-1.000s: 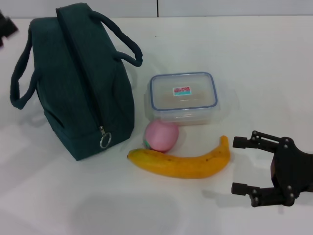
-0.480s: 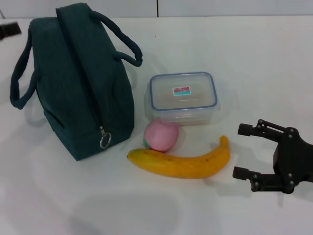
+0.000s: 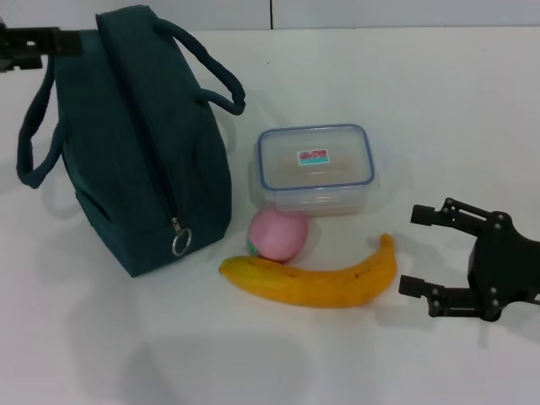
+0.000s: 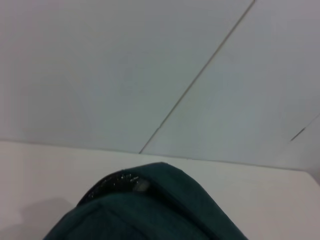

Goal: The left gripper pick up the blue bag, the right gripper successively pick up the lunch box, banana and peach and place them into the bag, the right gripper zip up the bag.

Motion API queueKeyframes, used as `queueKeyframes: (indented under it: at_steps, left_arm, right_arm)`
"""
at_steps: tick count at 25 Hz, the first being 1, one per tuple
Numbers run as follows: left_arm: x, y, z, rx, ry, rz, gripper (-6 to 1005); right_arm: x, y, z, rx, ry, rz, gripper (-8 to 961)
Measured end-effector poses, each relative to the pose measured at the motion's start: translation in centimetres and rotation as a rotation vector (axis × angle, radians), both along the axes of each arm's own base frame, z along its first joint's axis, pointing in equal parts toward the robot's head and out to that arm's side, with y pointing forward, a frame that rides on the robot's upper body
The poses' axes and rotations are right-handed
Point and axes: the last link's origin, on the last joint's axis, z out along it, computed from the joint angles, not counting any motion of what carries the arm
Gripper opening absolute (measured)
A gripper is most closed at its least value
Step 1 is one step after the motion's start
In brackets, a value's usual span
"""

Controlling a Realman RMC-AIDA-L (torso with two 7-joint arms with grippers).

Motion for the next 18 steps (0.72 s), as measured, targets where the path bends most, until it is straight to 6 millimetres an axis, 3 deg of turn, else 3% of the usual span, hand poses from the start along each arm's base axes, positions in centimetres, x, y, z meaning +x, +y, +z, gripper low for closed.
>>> queueKeyframes:
  at_steps: [8,18]
  left_arm:
    - [-0.6,1.0,-1.4,-0.04,0.079,0.083,868]
    - [-1.2,1.0,-2.8,-0.083,0.058,0.115,857]
  right_arm:
    - [0.1,0.1,0.0,0.013,-0.009,0.008,880]
    - [0.3,0.2,0.2,0.023,-0.016,0.004,879]
